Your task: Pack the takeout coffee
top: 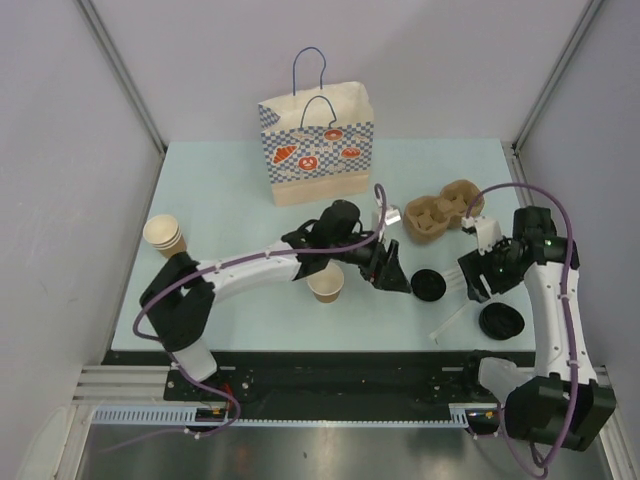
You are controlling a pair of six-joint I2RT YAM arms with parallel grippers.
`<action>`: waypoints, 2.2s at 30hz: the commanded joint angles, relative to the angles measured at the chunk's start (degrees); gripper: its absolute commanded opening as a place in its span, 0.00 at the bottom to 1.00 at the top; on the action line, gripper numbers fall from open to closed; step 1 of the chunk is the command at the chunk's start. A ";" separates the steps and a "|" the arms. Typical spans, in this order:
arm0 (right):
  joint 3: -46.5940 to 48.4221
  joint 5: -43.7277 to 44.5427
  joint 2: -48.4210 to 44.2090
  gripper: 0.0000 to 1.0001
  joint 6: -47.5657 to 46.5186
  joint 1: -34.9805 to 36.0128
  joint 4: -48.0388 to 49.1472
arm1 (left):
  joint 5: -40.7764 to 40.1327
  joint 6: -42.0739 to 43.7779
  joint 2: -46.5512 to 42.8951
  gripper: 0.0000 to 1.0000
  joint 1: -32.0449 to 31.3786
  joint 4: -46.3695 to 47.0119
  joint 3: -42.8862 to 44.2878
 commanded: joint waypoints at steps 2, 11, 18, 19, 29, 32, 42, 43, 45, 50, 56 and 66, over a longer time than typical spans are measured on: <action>4.18 0.98 6.21 0.76 12.10 10.45 8.86 | 2.51 4.36 -10.27 0.82 6.82 -2.75 2.15; 4.54 8.74 22.92 0.73 18.63 21.11 19.25 | 1.89 7.26 -23.09 0.85 20.89 -6.36 -1.01; 4.54 5.23 29.70 0.66 17.48 19.09 22.86 | 1.72 6.82 -31.18 0.89 25.11 -5.21 -9.44; 4.54 5.14 30.05 0.66 17.40 19.17 23.65 | 1.63 6.82 -31.63 0.89 25.20 -5.30 -9.97; 4.54 3.29 36.99 0.53 18.36 18.30 26.64 | 2.68 5.50 -32.16 0.89 26.87 -2.58 -10.68; 4.54 3.21 37.88 0.48 18.45 18.03 27.17 | 2.77 5.59 -32.34 0.89 27.13 -2.49 -10.59; 4.54 0.14 28.49 0.00 17.05 17.77 23.05 | 3.39 7.78 -33.57 0.90 28.63 -6.60 -9.63; 4.54 -1.44 26.73 0.00 16.52 17.42 22.52 | 3.65 8.92 -33.57 0.91 28.63 -8.80 -9.11; 4.54 -8.26 20.34 0.00 15.38 16.63 21.64 | 4.70 9.72 -33.48 0.95 28.63 -10.57 -7.61; 5.76 -27.86 10.02 0.00 17.74 12.23 22.70 | 8.04 10.16 -35.58 1.00 28.63 -10.32 -7.25; 9.20 -51.32 10.19 0.00 28.19 12.67 21.80 | 7.26 14.46 -39.54 1.00 28.63 -6.62 -6.12; 9.28 -79.30 15.28 0.00 47.62 19.43 26.65 | -8.00 43.69 -48.85 0.99 17.83 -11.81 -10.15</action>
